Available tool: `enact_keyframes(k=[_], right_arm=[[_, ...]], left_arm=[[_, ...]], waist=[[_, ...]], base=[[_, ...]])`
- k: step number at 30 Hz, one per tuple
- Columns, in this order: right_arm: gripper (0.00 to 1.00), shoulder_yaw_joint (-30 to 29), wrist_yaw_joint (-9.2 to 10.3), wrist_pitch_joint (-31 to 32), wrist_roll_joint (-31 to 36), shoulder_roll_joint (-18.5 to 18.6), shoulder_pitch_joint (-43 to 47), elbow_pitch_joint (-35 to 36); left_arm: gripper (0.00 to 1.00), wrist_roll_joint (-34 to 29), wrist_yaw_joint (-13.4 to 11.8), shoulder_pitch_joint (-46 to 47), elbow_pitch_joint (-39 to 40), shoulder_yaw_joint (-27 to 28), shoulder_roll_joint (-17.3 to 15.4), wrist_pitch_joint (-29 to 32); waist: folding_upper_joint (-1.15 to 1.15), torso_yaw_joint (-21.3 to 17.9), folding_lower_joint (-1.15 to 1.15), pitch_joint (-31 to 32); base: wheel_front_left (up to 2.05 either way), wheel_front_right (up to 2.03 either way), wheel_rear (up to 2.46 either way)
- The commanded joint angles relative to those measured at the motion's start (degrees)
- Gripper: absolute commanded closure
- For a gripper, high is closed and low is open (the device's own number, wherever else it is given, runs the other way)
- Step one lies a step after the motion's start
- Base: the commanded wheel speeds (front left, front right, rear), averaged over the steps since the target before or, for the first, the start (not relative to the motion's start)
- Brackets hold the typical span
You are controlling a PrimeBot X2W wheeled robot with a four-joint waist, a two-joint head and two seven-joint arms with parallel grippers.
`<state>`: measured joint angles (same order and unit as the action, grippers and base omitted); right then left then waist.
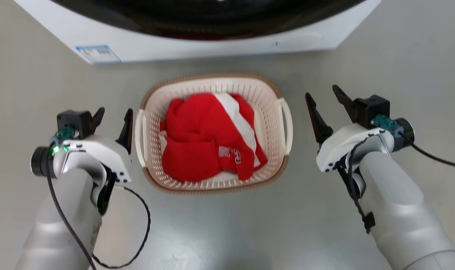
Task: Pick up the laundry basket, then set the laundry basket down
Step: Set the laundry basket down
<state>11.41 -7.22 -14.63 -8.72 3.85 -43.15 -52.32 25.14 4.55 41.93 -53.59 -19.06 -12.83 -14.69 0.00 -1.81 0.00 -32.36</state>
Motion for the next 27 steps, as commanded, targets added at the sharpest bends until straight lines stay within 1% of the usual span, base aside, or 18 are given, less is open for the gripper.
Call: enact_keyframes(k=[1,9,14,18,27], right_arm=[[0.00,0.51,-0.26,-0.37,1.00,-0.97,2.54,1.44],[0.00,-2.58,-0.26,-0.37,5.57,-0.97,6.18,4.05],[0.00,-5.07,-0.26,-0.37,8.03,-0.97,9.94,6.82],[0.00,-6.34,-0.26,-0.37,9.95,-0.97,13.05,9.74],[0.00,-7.93,-0.26,-0.37,10.91,-0.97,21.11,16.65]], left_arm=[[0.00,-0.51,0.25,-1.98,1.76,2.26,-1.95,-0.30],[0.00,-2.81,0.88,-8.50,7.76,6.43,-1.31,-0.30],[0.00,-4.04,1.21,-13.69,11.85,9.55,-1.00,-0.30],[0.00,-3.84,1.41,-18.07,14.72,12.96,-0.58,-0.30],[0.00,-5.17,1.45,-27.70,21.59,19.02,0.26,-0.30]], waist=[[0.00,0.17,0.00,3.44],[0.00,0.81,0.00,10.92],[0.00,1.18,0.00,15.58],[0.00,1.26,0.00,19.03],[0.00,1.36,0.00,26.14]], base=[[0.00,0.00,0.00],[0.00,0.00,0.00],[0.00,0.00,0.00],[0.00,0.00,0.00],[0.00,0.00,0.00]])
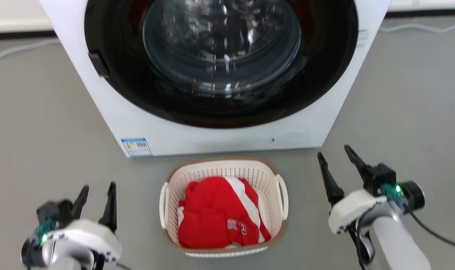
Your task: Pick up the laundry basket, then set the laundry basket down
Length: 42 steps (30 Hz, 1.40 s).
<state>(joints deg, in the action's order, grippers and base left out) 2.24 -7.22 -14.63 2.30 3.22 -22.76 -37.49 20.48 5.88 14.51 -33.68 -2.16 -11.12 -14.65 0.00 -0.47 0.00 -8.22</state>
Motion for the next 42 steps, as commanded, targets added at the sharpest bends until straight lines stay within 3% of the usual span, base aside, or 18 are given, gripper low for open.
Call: enact_keyframes(k=[1,19,30,31,39,42], right_arm=[[0.00,1.21,-0.26,-0.37,-0.30,-0.35,1.59,2.42],[0.00,-0.77,-0.26,-0.37,-0.72,0.15,14.31,11.67],[0.00,-2.66,-0.26,-0.37,-1.10,0.12,17.95,13.75],[1.00,-3.93,0.00,0.00,-0.52,-0.12,18.24,12.32],[1.00,-4.33,0.00,0.78,-2.46,-0.48,19.77,9.16],[1.00,-4.50,0.00,1.37,-4.76,-0.48,19.70,9.52]], left_arm=[[0.00,-0.76,0.02,-1.34,2.42,2.68,-1.41,-0.35],[0.00,-3.13,-0.23,-16.32,12.67,8.13,0.46,-0.35],[0.00,-3.19,-0.31,-19.78,15.22,9.55,1.16,-0.35],[1.00,-3.02,-0.09,-21.23,13.65,7.63,1.98,0.00],[1.00,-1.29,-0.04,-20.89,10.12,7.54,4.06,0.68],[1.00,0.52,0.00,-20.60,10.39,7.60,4.17,1.23]], waist=[[0.00,0.00,0.00,2.63],[0.00,-1.79,0.00,9.81],[0.00,-1.79,0.00,11.21],[0.00,-1.78,0.00,11.22],[0.00,-1.73,0.01,11.18],[0.00,-1.68,0.12,11.19]], base=[[0.00,0.00,0.00],[0.00,0.00,0.00],[0.00,0.00,0.00],[0.00,0.00,0.00],[0.00,0.00,0.00],[0.00,0.00,0.00]])
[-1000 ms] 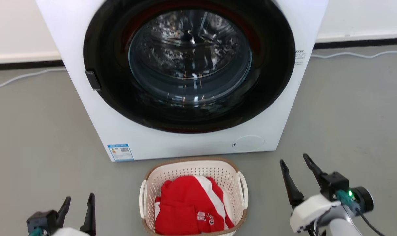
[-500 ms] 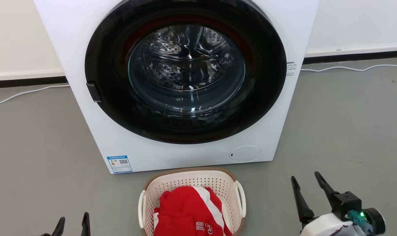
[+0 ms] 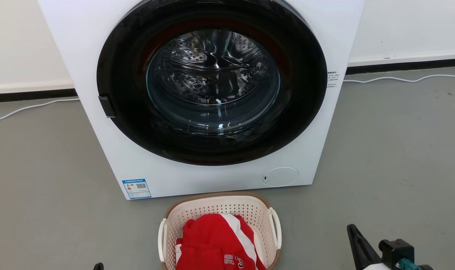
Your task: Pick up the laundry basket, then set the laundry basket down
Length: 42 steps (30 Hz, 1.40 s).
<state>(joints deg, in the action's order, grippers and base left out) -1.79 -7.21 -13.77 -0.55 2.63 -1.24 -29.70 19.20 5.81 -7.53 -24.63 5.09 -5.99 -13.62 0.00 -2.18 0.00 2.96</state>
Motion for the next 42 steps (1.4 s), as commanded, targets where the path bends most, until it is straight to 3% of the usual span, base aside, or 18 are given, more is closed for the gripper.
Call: enact_keyframes(k=[1,7,42], right_arm=[[1.00,-0.49,-0.02,0.67,-2.67,0.12,-1.79,1.89],[1.00,-0.51,-0.03,1.35,-6.44,0.12,-1.80,2.58],[1.00,-1.70,-0.10,7.07,-32.78,0.16,-2.69,6.74]], left_arm=[[1.00,2.41,0.09,1.50,1.45,0.35,-0.93,0.36],[1.00,5.38,0.16,1.95,1.88,0.32,-0.76,1.11],[1.00,26.27,0.63,5.56,4.61,0.60,0.44,6.92]], waist=[[0.00,0.06,0.13,0.02],[0.00,0.14,0.00,-0.22],[0.00,0.77,0.00,-1.13]], base=[[0.00,0.00,0.00],[0.00,0.00,0.00],[0.00,0.00,0.00]])
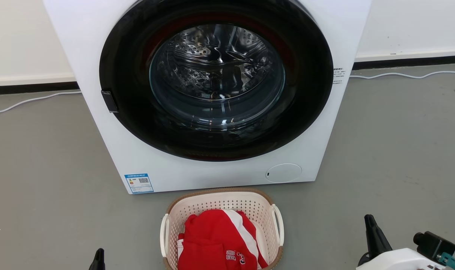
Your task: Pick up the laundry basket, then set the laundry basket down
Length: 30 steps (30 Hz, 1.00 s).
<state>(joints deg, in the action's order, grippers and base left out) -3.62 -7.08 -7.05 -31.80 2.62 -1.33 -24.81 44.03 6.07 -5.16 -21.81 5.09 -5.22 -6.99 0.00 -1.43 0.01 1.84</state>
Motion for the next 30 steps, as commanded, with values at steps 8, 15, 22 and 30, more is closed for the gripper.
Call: enact_keyframes(k=[8,15,22,30], right_arm=[[1.00,-0.14,-0.25,1.53,-6.79,0.18,-2.81,2.65],[1.00,-0.46,-0.27,2.89,-12.83,0.19,-3.04,3.57],[1.00,-0.73,-0.28,4.07,-18.07,0.20,-3.24,4.36],[1.00,-1.04,-0.30,5.42,-24.09,0.21,-3.47,5.28]], left_arm=[[1.00,5.61,0.46,3.92,2.33,0.68,-0.09,1.48],[1.00,10.40,0.57,4.76,2.94,0.77,0.18,2.84],[1.00,14.56,0.66,5.48,3.47,0.85,0.42,4.02],[1.00,19.34,0.77,6.32,4.08,0.94,0.69,5.37]], waist=[[0.00,0.14,-0.01,-0.20],[0.00,0.29,-0.01,-0.40],[0.00,0.41,-0.01,-0.58],[0.00,0.56,-0.01,-0.79]], base=[[0.00,0.00,0.00],[0.00,0.00,0.00],[0.00,0.00,0.00],[0.00,0.00,0.00]])
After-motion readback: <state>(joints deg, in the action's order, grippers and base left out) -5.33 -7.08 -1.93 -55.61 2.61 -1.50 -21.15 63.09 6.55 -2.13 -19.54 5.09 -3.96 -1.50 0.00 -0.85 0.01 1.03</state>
